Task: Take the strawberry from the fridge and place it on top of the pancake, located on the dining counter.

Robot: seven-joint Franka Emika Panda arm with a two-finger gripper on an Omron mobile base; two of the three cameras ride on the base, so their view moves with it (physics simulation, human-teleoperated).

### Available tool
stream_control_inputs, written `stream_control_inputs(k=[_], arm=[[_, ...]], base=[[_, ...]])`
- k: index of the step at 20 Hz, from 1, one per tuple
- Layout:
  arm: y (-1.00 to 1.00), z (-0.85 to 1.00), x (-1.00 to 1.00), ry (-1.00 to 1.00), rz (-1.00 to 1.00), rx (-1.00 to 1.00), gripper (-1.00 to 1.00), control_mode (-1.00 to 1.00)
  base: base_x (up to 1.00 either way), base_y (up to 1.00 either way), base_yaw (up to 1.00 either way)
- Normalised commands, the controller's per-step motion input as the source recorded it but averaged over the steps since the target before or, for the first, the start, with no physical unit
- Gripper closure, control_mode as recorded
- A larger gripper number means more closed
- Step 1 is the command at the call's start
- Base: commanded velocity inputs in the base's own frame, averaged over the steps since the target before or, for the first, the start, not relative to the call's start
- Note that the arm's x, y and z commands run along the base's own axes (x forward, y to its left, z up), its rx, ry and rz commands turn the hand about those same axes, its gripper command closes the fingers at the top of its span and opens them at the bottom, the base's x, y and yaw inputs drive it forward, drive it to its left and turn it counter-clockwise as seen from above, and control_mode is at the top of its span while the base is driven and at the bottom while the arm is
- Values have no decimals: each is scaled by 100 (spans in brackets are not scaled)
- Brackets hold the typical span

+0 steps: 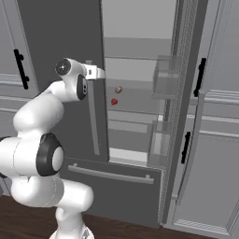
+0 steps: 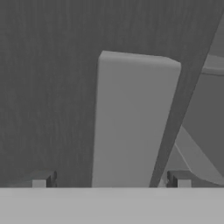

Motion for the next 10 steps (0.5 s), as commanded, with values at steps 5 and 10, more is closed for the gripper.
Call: stream_control_inputs(k=[5,10], arm=[[0,-45,69,-1,0,0,100,-100],[0,-18,28,1,0,0,100,-100]], base=[[0,0,0],[0,0,0]])
